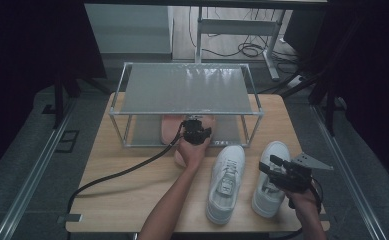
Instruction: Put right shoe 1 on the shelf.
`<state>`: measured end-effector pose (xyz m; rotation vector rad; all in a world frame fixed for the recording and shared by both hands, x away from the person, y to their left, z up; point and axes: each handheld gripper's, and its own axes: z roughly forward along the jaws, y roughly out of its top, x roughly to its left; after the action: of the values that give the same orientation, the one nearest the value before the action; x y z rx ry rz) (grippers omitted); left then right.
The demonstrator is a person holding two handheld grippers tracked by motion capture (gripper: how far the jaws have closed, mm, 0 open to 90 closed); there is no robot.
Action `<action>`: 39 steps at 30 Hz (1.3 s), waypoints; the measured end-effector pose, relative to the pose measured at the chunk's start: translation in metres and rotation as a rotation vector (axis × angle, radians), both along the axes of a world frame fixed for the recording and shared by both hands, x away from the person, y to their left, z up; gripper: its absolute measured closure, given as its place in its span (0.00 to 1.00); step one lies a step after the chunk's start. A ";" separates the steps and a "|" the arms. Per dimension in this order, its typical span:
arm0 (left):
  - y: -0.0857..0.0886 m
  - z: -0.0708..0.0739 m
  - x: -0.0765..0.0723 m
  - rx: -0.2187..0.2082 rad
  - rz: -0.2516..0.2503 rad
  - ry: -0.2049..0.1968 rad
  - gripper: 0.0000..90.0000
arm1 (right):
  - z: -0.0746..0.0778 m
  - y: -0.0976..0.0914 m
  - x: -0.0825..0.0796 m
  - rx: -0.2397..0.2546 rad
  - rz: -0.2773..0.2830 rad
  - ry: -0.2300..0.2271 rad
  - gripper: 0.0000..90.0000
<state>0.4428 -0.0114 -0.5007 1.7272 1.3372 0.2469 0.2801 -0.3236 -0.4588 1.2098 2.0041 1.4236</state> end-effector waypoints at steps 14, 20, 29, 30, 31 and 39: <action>0.002 -0.007 0.011 0.004 -0.025 0.010 0.89 | -0.001 0.001 0.000 -0.006 0.001 0.003 0.46; 0.007 -0.002 0.009 0.076 -0.084 -0.007 0.79 | -0.001 0.001 0.000 -0.003 0.001 0.003 0.46; 0.001 0.006 -0.007 0.054 -0.048 -0.027 0.68 | -0.001 0.003 0.000 -0.010 0.004 0.003 0.46; 0.001 0.007 -0.010 0.059 -0.049 -0.028 0.67 | -0.001 0.003 0.000 -0.010 0.004 0.004 0.46; 0.001 0.008 -0.012 0.060 -0.060 -0.032 0.66 | -0.002 0.003 0.000 -0.010 0.003 0.005 0.46; 0.001 0.017 -0.042 0.056 -0.079 -0.033 0.69 | -0.001 0.004 0.000 -0.013 0.004 0.002 0.46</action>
<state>0.4011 -0.0109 -0.4837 1.8114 1.2456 0.2689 0.2801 -0.3196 -0.4603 1.2028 2.0157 1.4096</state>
